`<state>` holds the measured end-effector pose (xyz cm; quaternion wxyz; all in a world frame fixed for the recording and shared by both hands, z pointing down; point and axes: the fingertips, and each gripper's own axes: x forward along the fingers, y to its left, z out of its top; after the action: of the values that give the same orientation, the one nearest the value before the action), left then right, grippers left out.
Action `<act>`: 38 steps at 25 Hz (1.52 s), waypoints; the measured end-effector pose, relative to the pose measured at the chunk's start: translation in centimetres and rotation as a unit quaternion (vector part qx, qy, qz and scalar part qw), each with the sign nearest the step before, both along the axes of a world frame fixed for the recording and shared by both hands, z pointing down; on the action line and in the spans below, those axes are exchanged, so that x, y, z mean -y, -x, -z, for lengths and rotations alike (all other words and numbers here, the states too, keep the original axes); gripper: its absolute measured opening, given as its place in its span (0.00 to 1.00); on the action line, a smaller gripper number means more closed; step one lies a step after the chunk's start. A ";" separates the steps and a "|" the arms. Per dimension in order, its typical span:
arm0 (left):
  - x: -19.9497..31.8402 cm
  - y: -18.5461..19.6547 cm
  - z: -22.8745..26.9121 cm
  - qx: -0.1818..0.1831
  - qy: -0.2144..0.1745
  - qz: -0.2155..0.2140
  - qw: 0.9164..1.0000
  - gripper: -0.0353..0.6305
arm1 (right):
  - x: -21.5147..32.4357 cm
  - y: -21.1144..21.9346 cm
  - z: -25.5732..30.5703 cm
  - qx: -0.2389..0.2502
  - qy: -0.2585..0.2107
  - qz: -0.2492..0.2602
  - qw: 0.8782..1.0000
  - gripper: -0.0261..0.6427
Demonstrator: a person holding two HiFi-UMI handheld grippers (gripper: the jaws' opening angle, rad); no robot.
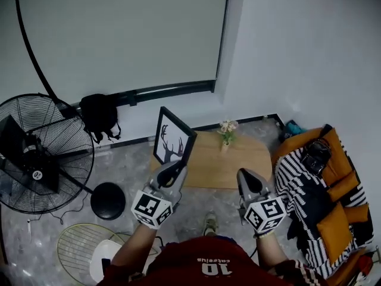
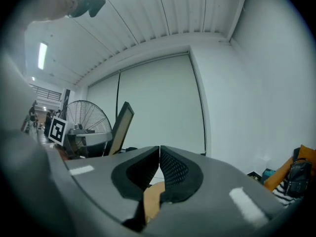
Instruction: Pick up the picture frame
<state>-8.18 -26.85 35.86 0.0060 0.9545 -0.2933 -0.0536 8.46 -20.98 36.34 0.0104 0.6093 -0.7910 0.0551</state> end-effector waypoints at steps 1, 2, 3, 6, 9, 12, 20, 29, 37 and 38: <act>-0.4 0.7 0.3 -0.006 -0.005 0.007 1.000 0.16 | -0.4 0.3 0.1 0.000 -0.004 -0.004 1.000 0.03; -0.9 1.5 0.6 -0.012 -0.010 0.014 1.000 0.16 | -0.9 0.5 0.2 0.000 -0.010 -0.009 1.000 0.03; -1.4 2.3 0.8 -0.016 -0.016 0.021 1.000 0.16 | -1.4 0.8 0.2 0.002 -0.015 -0.017 1.000 0.03; -2.7 3.8 1.1 -0.015 -0.032 0.039 0.999 0.16 | -2.9 1.6 0.1 0.006 -0.029 -0.038 0.999 0.03; -3.1 4.2 1.0 -0.005 -0.033 0.053 0.998 0.16 | -3.7 1.6 0.3 0.006 -0.038 -0.050 0.998 0.03; -3.1 4.1 0.9 0.014 -0.029 0.065 0.997 0.16 | -4.1 0.9 0.6 0.000 -0.040 -0.062 0.997 0.03; -3.1 4.0 1.0 0.041 -0.034 0.081 0.995 0.16 | -4.6 -0.6 0.6 -0.020 -0.037 -0.091 0.995 0.03; -3.3 4.0 1.1 0.045 -0.044 0.083 0.995 0.16 | -4.2 -0.3 1.1 -0.019 -0.036 -0.077 0.996 0.03; -3.3 4.0 1.1 0.052 -0.051 0.086 0.994 0.16 | -4.1 0.1 1.0 -0.022 -0.030 -0.069 0.997 0.03; -3.3 4.1 1.1 0.052 -0.051 0.086 0.994 0.16 | -4.0 0.2 1.0 -0.022 -0.030 -0.068 0.997 0.03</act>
<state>-12.25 -23.57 34.77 -0.0623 0.9262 -0.3713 -0.0194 8.27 -16.95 35.32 0.0059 0.6629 -0.7484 0.0184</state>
